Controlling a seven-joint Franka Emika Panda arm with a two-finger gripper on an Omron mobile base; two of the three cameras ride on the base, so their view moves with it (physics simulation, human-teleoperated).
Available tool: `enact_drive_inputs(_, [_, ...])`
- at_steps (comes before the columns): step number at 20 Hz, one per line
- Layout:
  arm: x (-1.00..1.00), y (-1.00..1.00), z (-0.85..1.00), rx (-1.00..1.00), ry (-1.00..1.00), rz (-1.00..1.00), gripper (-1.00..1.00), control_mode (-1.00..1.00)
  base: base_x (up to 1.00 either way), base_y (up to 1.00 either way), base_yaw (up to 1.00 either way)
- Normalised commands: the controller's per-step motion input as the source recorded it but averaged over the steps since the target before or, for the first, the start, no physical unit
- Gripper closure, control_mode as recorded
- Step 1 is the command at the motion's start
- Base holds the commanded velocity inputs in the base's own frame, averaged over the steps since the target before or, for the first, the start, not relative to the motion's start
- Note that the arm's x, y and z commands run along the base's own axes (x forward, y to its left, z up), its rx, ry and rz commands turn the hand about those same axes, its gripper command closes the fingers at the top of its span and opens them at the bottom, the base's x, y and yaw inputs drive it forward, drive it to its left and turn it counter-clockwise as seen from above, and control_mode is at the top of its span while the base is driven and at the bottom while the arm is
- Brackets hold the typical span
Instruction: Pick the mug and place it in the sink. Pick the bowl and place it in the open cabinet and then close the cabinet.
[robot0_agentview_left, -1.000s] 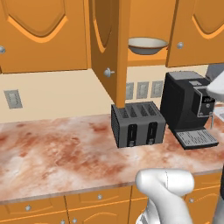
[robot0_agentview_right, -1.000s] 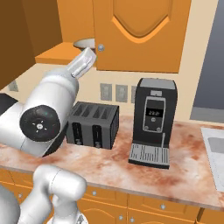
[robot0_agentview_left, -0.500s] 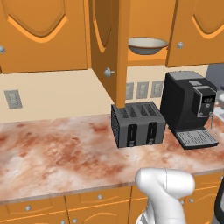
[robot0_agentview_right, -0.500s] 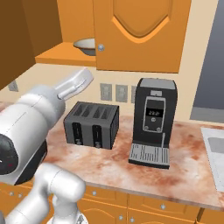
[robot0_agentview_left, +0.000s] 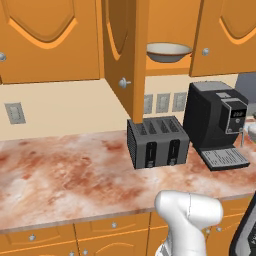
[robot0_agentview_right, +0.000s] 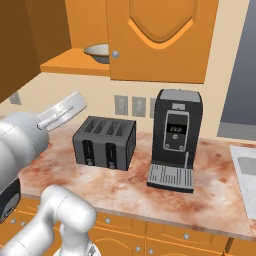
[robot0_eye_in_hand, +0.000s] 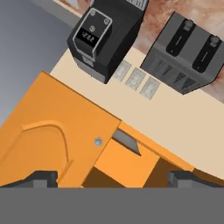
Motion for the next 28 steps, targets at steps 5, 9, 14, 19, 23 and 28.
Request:
enact_drive_inputs(5, [0.06, 0.92, -0.08, 0.11, 0.15, -0.07, -1.0, -1.0, 0.0, 0.0, 0.0])
enact_drive_inputs(9, [0.0, 0.63, 0.0, 0.26, 0.0, -0.13, -1.0, -1.0, 0.0, 0.0, 0.0])
enact_drive_inputs(14, [-0.01, 0.76, 0.0, 0.35, 0.0, -0.19, -1.0, -1.0, 0.0, 0.0, 0.0])
enact_drive_inputs(19, [0.0, 0.79, 0.0, 0.42, 0.0, -0.27, -1.0, -1.0, 0.0, 0.0, 0.0])
enact_drive_inputs(23, [-0.08, 0.88, 0.0, 0.45, 0.0, -0.3, -1.0, -1.0, 0.0, 0.0, 0.0])
enact_drive_inputs(28, [-0.07, 0.94, 0.01, 0.41, -0.11, -0.23, -1.0, -1.0, 0.0, 0.0, 0.0])
